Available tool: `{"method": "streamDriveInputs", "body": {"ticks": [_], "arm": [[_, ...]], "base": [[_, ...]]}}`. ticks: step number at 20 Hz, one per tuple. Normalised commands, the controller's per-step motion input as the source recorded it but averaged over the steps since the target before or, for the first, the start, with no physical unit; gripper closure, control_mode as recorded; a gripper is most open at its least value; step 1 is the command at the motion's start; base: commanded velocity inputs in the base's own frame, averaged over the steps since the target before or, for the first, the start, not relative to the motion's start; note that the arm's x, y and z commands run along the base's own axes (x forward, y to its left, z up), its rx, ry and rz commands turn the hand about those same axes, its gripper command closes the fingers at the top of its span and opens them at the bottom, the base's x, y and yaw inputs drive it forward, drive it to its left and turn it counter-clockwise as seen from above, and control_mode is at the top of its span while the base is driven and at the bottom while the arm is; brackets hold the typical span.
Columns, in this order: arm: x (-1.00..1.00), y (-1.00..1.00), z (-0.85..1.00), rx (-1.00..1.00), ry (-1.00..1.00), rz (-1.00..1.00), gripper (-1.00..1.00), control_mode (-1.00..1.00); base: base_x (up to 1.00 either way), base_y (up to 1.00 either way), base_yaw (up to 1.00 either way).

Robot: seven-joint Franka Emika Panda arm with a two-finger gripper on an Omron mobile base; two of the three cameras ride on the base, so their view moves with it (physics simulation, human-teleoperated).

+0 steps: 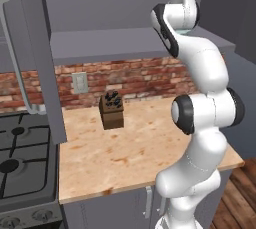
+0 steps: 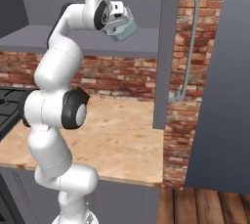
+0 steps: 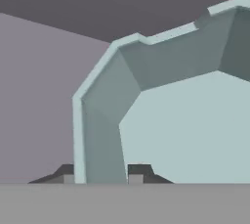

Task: Retrieve the tupperware and aluminum foil from the cabinet and place them on the dining counter near the plate with lemon wedge and broccoli to prepare for storing leftovers.

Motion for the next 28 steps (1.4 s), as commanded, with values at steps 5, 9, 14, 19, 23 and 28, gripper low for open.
{"method": "streamDriveInputs", "body": {"ticks": [5, 9, 14, 19, 23, 28], "arm": [[-1.0, -0.19, -0.17, 0.04, -0.26, 0.0, 1.0, -1.0], [-1.0, -0.02, -0.05, 0.06, -0.23, 0.0, 1.0, -1.0], [-1.0, 0.0, 0.0, 0.03, -0.1, 0.0, 1.0, -1.0], [-1.0, 0.0, 0.08, 0.0, 0.0, 0.0, 1.0, -1.0], [-1.0, 0.0, 0.19, 0.0, 0.2, 0.0, 1.0, -1.0], [-1.0, 0.04, 0.04, -0.05, 0.41, 0.0, 1.0, -1.0]], "base": [[0.0, 0.0, 0.0], [0.0, 0.0, 0.0], [0.0, 0.0, 0.0], [0.0, 0.0, 0.0], [0.0, 0.0, 0.0], [0.0, 0.0, 0.0]]}}
